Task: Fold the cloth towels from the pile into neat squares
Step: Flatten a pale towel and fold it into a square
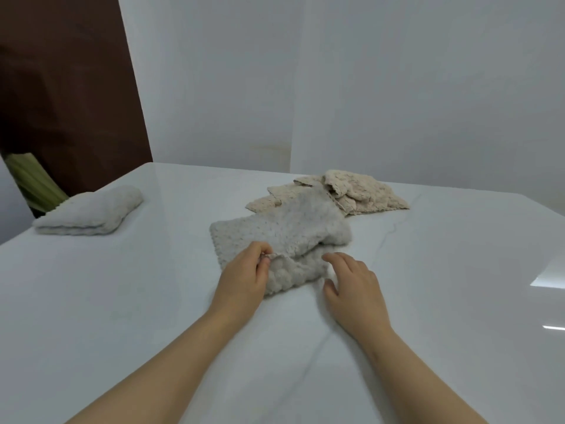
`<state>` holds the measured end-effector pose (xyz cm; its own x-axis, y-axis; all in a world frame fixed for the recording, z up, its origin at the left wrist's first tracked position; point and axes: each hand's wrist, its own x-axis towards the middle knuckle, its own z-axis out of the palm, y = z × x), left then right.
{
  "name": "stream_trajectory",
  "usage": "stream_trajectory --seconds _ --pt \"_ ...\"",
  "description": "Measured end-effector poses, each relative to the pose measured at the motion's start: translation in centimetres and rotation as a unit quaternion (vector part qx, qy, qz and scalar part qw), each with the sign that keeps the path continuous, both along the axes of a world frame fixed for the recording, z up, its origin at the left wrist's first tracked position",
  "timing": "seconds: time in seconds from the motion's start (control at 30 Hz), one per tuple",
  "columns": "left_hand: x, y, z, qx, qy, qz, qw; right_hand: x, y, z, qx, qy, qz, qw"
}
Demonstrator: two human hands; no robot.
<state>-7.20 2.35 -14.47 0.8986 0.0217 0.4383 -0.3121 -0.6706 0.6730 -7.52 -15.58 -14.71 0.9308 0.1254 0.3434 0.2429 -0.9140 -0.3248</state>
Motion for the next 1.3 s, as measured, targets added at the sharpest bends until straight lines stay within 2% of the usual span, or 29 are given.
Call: stream_trajectory --seconds 0.1,0.27,0.37,0.43,0.6,0.73,0.8,0.9,0.97,1.03,1.1,1.17,1.23,1.3 --pt "-1.5 0.3 -0.4 0.05 0.041 -0.011 0.998 -1.0 0.2 0.0 -0.016 0.017 0.033 0.999" --pt "-1.1 0.4 -0.5 0.188 0.052 0.066 0.979 -1.0 0.3 0.0 -0.047 0.06 0.044 0.996" --pt "-0.4 0.0 -0.5 0.233 0.108 0.075 0.964 -0.9 0.2 -0.2 -0.087 0.024 0.025 0.996" --pt "-0.3 0.0 -0.5 0.255 0.112 0.076 0.957 -1.0 0.2 -0.3 -0.095 -0.004 0.006 0.995" --pt "-0.4 0.2 -0.3 0.228 0.112 0.043 0.966 -1.8 -0.2 -0.4 -0.089 -0.106 -0.018 0.99" --pt "-0.5 0.3 -0.3 0.196 0.1 0.027 0.975 -2.3 -0.8 0.3 -0.063 0.01 0.029 0.998" --pt "-0.5 0.3 -0.5 0.195 0.081 0.032 0.977 -2.4 -1.1 0.9 -0.074 0.048 0.03 0.996" --pt "-0.5 0.5 -0.6 0.178 0.065 0.012 0.982 -2.8 -0.9 2.3 -0.029 0.097 0.027 0.995" --pt "-0.5 0.4 -0.5 0.179 0.069 0.002 0.981 -3.0 -0.8 3.2 -0.058 0.13 0.017 0.99" --pt "-0.4 0.4 -0.3 0.177 0.089 -0.011 0.98 -2.8 -0.7 3.1 -0.088 0.106 -0.002 0.991" --pt "-0.3 0.7 0.7 0.137 0.144 -0.031 0.98 -2.0 -0.8 2.6 -0.078 0.038 -0.036 0.996" --pt "0.1 0.9 2.0 0.104 0.17 -0.027 0.98 -0.9 -1.0 1.9 -0.062 0.025 -0.059 0.996" --pt "0.8 1.0 2.6 0.157 0.149 0.027 0.976 -0.1 -1.3 1.3 -0.072 0.074 -0.049 0.993" --pt "1.6 1.0 2.0 0.241 0.168 0.072 0.953 0.7 -1.3 1.0 -0.085 0.114 -0.021 0.99"
